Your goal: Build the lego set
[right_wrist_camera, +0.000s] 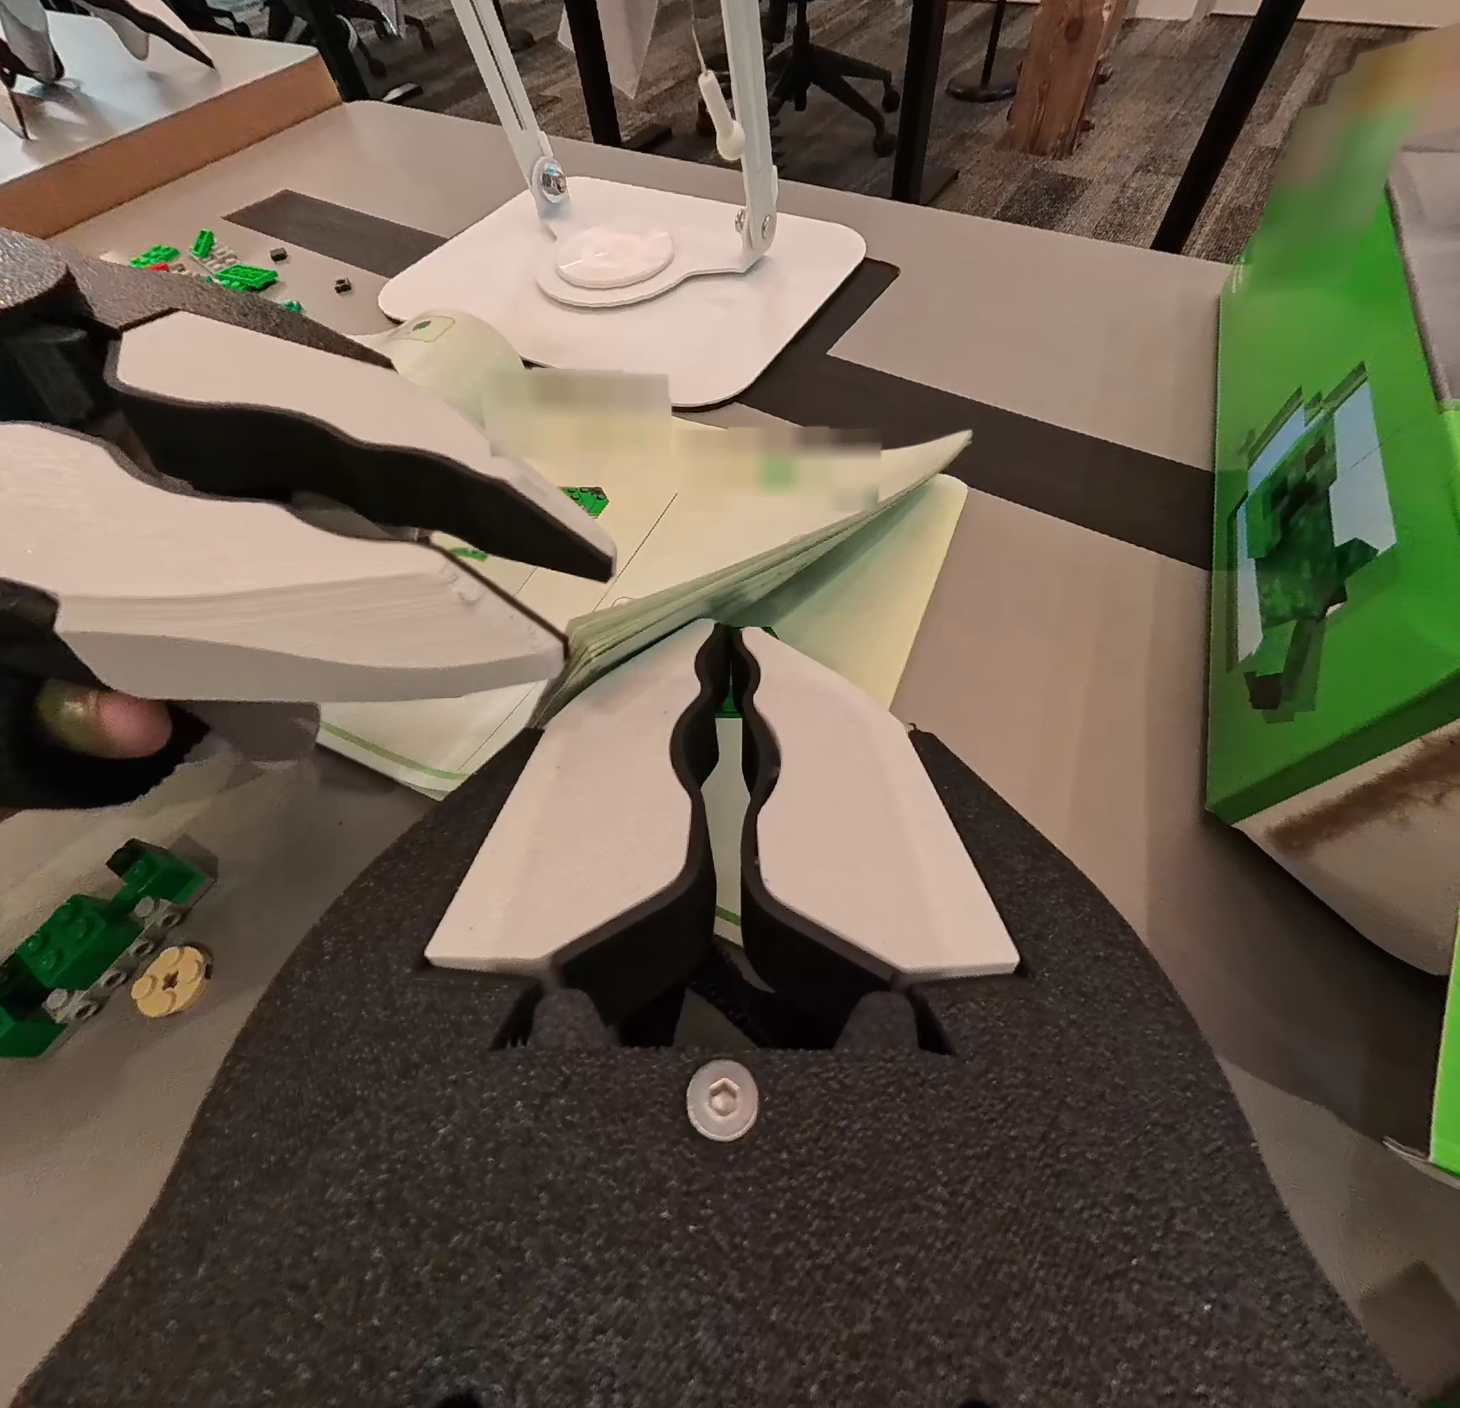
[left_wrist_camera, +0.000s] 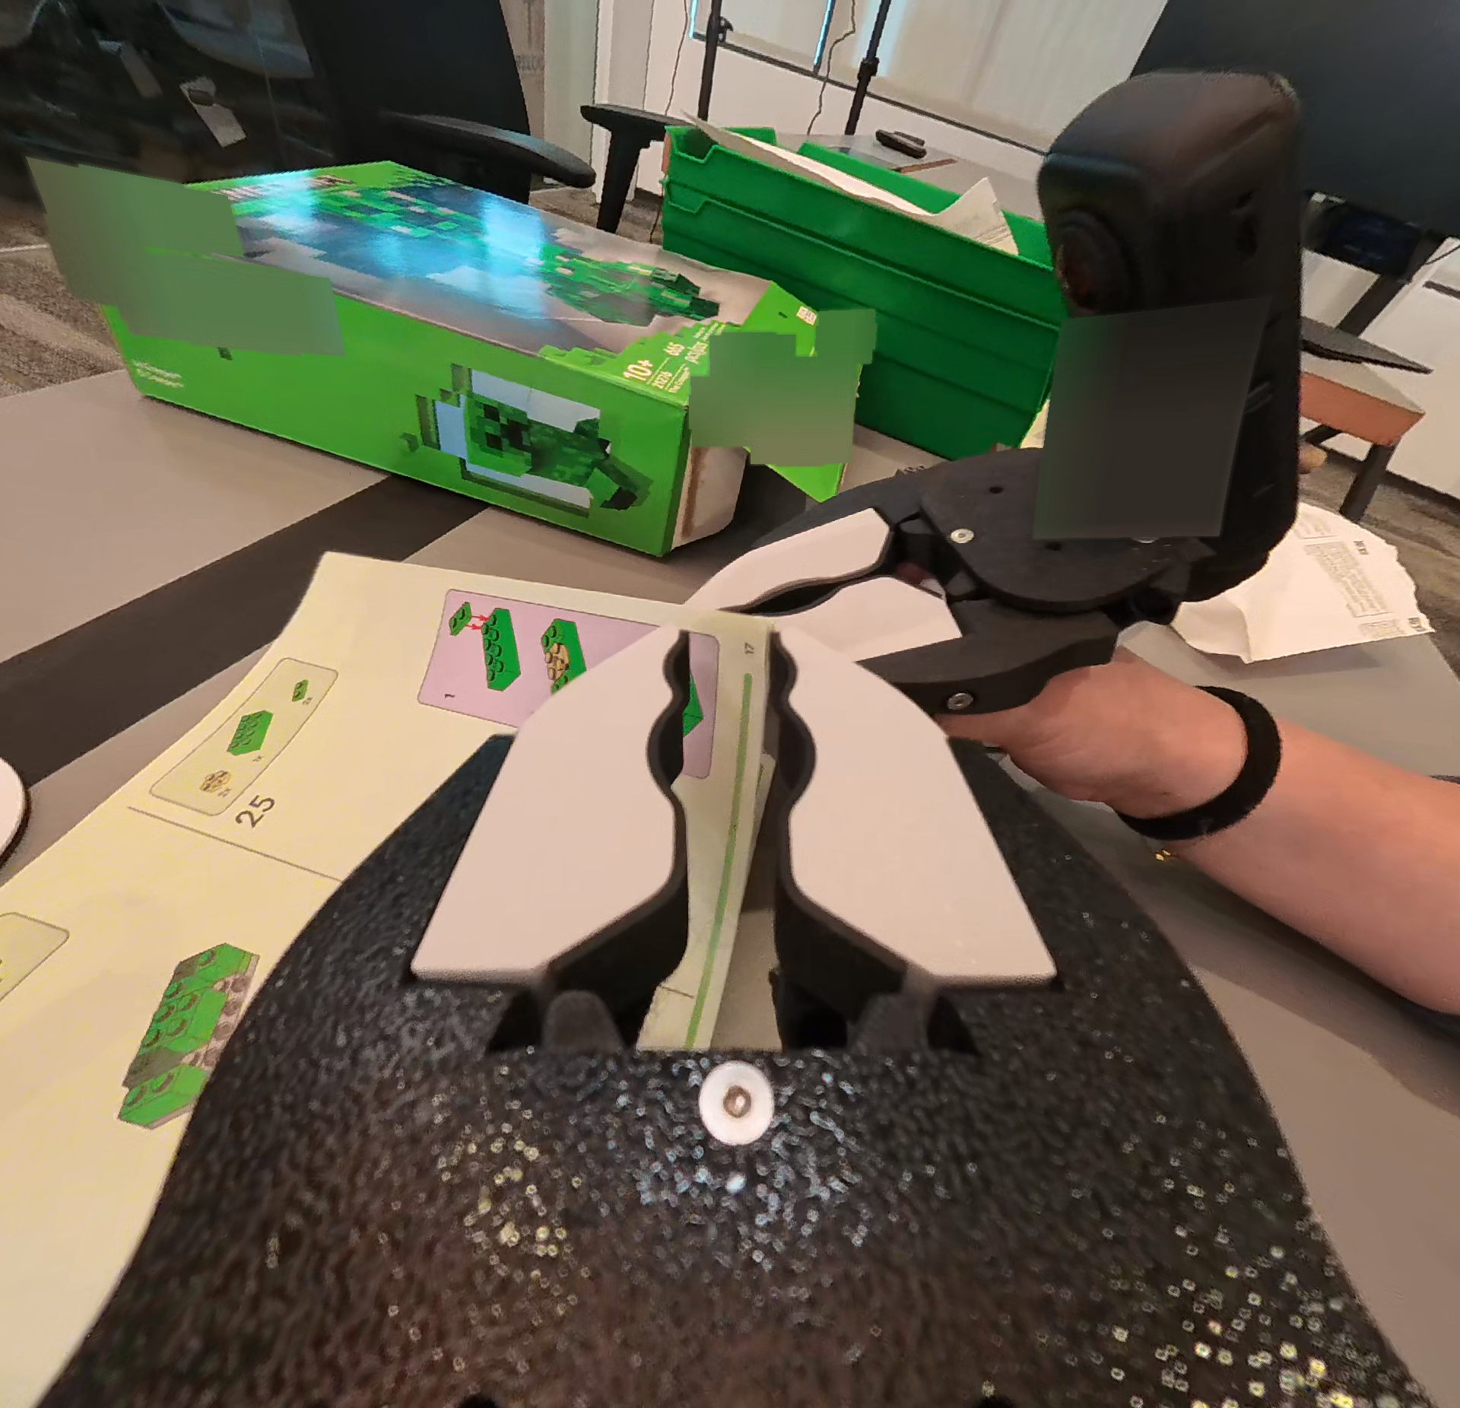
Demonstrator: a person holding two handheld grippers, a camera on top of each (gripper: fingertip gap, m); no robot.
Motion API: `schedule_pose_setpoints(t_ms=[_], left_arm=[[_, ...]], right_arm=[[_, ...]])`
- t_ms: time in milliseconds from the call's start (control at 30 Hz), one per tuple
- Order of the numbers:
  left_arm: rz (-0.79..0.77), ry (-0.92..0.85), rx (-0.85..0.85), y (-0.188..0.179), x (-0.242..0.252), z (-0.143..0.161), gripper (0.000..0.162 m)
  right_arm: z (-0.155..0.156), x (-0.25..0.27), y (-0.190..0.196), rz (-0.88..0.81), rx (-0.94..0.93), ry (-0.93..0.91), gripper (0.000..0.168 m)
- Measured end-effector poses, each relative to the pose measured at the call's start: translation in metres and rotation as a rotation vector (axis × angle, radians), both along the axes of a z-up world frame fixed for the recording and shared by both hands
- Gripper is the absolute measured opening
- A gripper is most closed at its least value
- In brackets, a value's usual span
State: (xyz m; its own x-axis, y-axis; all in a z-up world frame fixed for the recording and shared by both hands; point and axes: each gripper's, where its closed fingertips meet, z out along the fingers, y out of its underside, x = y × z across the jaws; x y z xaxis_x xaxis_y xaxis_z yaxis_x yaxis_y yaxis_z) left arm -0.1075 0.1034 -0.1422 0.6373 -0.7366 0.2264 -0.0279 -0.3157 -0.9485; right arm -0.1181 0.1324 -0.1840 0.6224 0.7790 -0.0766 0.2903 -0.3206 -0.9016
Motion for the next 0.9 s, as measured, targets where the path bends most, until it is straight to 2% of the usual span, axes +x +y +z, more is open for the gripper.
schedule_pose_setpoints(t_ms=[600,900], left_arm=[[-0.012,-0.057,-0.024,-0.0006,-0.0017,0.0027,0.02],[0.005,-0.045,-0.043,0.0014,-0.0033,-0.002,0.012]], right_arm=[[-0.0012,-0.0001,-0.0005,0.002,-0.004,-0.002,0.0],[-0.0018,-0.0002,-0.0006,0.003,-0.005,-0.004,0.0]])
